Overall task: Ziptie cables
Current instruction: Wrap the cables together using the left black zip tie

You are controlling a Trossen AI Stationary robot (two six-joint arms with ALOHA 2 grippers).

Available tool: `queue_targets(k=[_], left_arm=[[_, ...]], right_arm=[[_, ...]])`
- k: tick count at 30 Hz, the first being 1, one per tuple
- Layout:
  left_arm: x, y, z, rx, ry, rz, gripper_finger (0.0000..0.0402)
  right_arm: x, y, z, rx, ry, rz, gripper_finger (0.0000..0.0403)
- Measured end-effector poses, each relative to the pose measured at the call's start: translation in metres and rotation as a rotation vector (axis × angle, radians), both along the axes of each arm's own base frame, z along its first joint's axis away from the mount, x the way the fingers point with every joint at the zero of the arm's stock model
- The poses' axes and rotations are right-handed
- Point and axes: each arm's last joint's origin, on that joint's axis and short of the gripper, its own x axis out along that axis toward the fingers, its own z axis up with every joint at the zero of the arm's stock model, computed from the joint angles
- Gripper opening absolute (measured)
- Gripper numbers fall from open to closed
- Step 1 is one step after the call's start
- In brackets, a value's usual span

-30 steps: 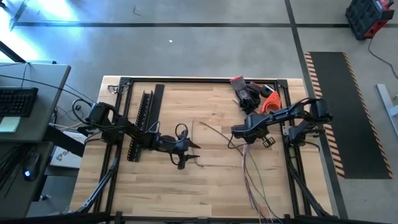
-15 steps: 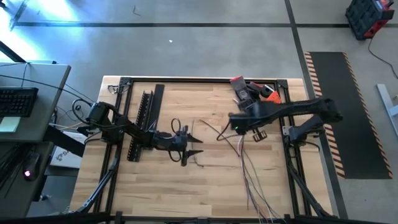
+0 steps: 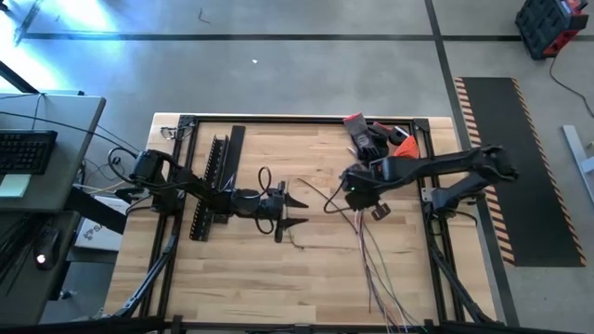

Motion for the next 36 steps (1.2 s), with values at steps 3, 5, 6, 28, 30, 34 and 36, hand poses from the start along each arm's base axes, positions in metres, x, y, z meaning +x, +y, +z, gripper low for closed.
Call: queue_targets(k=[3, 5, 6, 28, 30, 34, 36], left_arm=[[0.0, 0.0, -0.001, 0.001, 0.005, 0.0, 0.0178], [0.0, 0.0, -0.001, 0.001, 0.007, 0.0, 0.0178], [0.0, 0.0, -0.001, 0.001, 0.009, 0.0, 0.0178], [0.0, 0.0, -0.002, 0.021, 0.016, -0.003, 0.0178], [0.0, 0.0, -0.002, 0.021, 0.016, -0.013, 0.0178], [0.001, 0.003, -0.001, 0.015, 0.012, -0.031, 0.018], [0.004, 0.005, 0.002, 0.011, 0.0, -0.028, 0.0186]], right_arm=[[-0.002, -0.005, -0.027, -0.054, 0.049, 0.099, 0.0157], [-0.007, -0.008, -0.043, -0.071, 0.106, 0.187, 0.0188], [-0.009, -0.009, -0.05, -0.09, 0.13, 0.217, 0.02], [-0.008, -0.001, -0.065, -0.231, 0.17, 0.097, 0.0005], [0.001, 0.011, -0.044, -0.232, 0.126, 0.1, 0.0003], [0.017, 0.035, -0.002, -0.337, -0.003, 0.118, 0.0002], [0.023, 0.046, 0.018, -0.433, -0.083, 0.131, 0.0001]])
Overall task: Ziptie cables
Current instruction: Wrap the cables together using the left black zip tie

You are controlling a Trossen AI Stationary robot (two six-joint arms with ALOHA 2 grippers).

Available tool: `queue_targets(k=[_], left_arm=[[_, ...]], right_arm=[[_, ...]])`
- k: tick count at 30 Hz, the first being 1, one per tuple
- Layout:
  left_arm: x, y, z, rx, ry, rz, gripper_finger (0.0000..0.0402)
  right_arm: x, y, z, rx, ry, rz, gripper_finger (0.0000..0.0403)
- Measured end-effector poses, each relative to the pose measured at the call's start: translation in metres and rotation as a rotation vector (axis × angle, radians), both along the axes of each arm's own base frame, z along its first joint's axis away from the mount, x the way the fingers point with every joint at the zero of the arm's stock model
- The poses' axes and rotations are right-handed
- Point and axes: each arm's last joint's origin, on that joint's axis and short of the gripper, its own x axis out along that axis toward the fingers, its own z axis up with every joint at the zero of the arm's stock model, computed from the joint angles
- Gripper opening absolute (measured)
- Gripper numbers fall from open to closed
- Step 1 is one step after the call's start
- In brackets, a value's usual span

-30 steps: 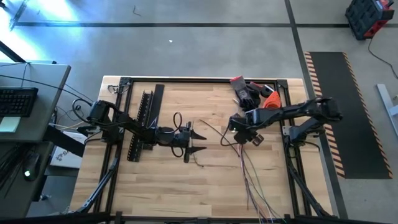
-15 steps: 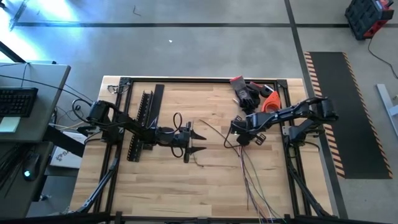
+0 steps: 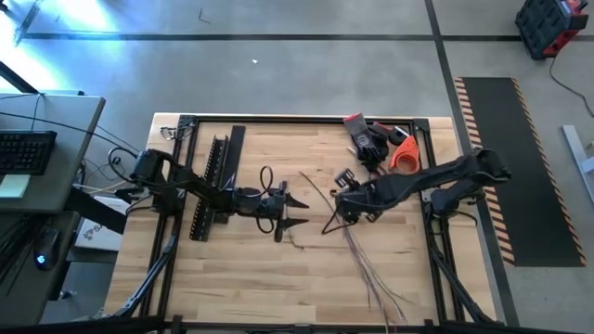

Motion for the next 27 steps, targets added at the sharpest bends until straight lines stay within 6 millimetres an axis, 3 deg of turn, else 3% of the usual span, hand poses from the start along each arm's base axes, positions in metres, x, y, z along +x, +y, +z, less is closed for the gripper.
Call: queue_targets(k=[5, 14, 22, 27], left_arm=[[0.015, 0.002, 0.008, -0.022, -0.041, 0.01, 0.0216], [0.049, 0.013, 0.011, -0.125, -0.083, 0.05, 0.0277], [0.087, 0.014, 0.008, -0.113, -0.108, 0.195, 0.0282], [0.089, 0.015, 0.002, -0.042, -0.053, 0.343, 0.0269]], right_arm=[[0.009, 0.023, 0.026, -0.185, -0.152, 0.062, 0.0001], [0.008, 0.035, 0.027, -0.336, -0.236, 0.029, 0.0], [0.013, 0.041, 0.028, -0.403, -0.318, -0.006, 0.0], [0.008, 0.052, 0.042, -0.468, -0.42, -0.044, 0.0]])
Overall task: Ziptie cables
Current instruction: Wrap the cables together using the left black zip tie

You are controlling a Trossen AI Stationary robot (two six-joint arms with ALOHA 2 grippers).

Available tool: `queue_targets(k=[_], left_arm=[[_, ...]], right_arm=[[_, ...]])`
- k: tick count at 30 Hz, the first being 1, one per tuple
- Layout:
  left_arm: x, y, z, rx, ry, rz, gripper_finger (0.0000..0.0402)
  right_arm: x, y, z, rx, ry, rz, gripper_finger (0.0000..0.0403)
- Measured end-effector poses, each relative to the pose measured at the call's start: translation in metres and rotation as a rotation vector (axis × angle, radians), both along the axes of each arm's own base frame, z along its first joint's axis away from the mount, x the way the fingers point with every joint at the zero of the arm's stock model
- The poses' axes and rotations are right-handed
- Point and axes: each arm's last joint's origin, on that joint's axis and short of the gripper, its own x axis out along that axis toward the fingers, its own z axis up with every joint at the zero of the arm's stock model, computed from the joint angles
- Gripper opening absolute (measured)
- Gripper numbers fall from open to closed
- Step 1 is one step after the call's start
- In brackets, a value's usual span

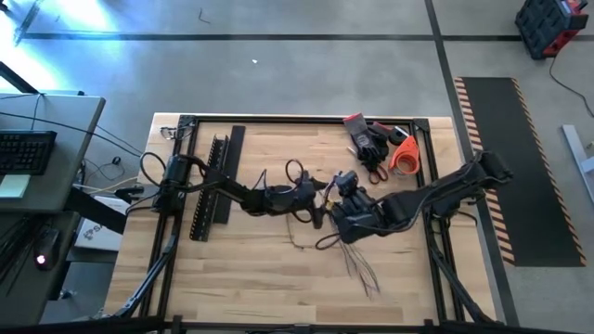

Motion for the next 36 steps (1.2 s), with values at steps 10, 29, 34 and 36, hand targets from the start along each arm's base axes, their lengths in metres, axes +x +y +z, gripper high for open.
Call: queue_targets(k=[10, 29, 34, 36], left_arm=[[-0.008, 0.004, 0.001, 0.2, 0.106, 0.37, 0.0163], [-0.055, -0.012, 0.093, 0.835, 0.717, 0.768, 0.0005], [-0.082, -0.014, 0.103, 0.907, 0.867, 0.722, 0.0002], [-0.095, -0.016, 0.105, 0.897, 0.879, 0.674, 0.0001]], right_arm=[[-0.027, 0.024, 0.034, 0.15, -0.282, 0.005, 0.0], [-0.072, 0.016, 0.049, 0.318, -0.553, -0.138, 0.0], [-0.072, 0.005, 0.036, 0.515, -0.55, -0.272, 0.0], [-0.071, -0.001, 0.024, 0.55, -0.519, -0.321, 0.0]])
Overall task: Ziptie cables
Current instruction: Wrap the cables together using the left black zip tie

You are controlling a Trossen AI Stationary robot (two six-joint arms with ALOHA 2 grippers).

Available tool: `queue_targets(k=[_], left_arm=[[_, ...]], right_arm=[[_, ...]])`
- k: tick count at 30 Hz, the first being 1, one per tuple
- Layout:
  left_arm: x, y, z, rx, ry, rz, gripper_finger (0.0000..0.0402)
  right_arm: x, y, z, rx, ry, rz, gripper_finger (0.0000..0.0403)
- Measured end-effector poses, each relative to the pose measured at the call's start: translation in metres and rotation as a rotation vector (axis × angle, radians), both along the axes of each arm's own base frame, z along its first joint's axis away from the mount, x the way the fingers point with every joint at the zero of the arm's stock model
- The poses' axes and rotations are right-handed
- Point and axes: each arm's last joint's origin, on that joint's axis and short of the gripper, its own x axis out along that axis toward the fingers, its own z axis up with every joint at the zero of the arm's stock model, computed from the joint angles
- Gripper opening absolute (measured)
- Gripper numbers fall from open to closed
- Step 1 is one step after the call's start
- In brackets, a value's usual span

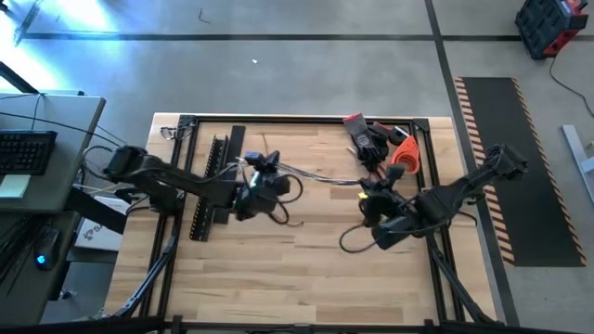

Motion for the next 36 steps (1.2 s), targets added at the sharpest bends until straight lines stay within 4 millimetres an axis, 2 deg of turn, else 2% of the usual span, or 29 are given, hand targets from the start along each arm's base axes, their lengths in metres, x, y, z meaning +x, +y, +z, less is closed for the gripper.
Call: queue_targets(k=[3, 6, 8, 10, 14, 17, 21, 24, 27, 31, 36], left_arm=[[-0.021, -0.003, 0.002, -0.189, -0.029, -0.123, 0.0], [-0.037, -0.003, 0.001, -0.582, -0.066, -0.248, 0.0], [-0.046, -0.003, -0.004, -0.772, -0.051, -0.233, 0.0], [-0.052, -0.005, -0.01, -0.88, -0.016, -0.186, 0.0], [-0.064, -0.014, -0.02, -1.027, 0.057, -0.096, 0.0], [-0.07, -0.021, -0.023, -1.168, 0.085, -0.043, 0.0], [-0.073, -0.03, -0.024, -1.349, 0.104, -0.01, 0.0], [-0.077, -0.036, -0.031, -1.403, 0.117, 0.001, 0.0], [-0.082, -0.037, -0.051, -1.413, 0.111, 0.028, 0.0], [-0.086, -0.034, -0.086, -1.515, 0.096, -0.001, 0.0], [-0.091, -0.028, -0.111, -1.548, 0.115, 0.038, 0.001]], right_arm=[[0.001, -0.01, -0.017, 0.008, 0.025, -0.048, 0.0], [0.007, -0.021, -0.034, 0.028, 0.035, -0.084, 0.0], [0.013, -0.028, -0.044, 0.048, 0.03, -0.087, 0.0], [0.022, -0.034, -0.055, 0.081, 0.023, -0.053, 0.0], [0.039, -0.054, -0.073, 0.095, -0.01, 0.033, 0.0], [0.047, -0.075, -0.085, 0.102, -0.061, -0.009, 0.0], [0.058, -0.104, -0.107, 0.232, -0.081, 0.048, 0.0], [0.065, -0.118, -0.126, 0.328, -0.048, 0.107, 0.0], [0.069, -0.124, -0.145, 0.362, 0.033, 0.123, 0.0], [0.071, -0.127, -0.167, 0.355, 0.15, 0.122, 0.0], [0.071, -0.128, -0.188, 0.346, 0.24, 0.091, 0.0001]])
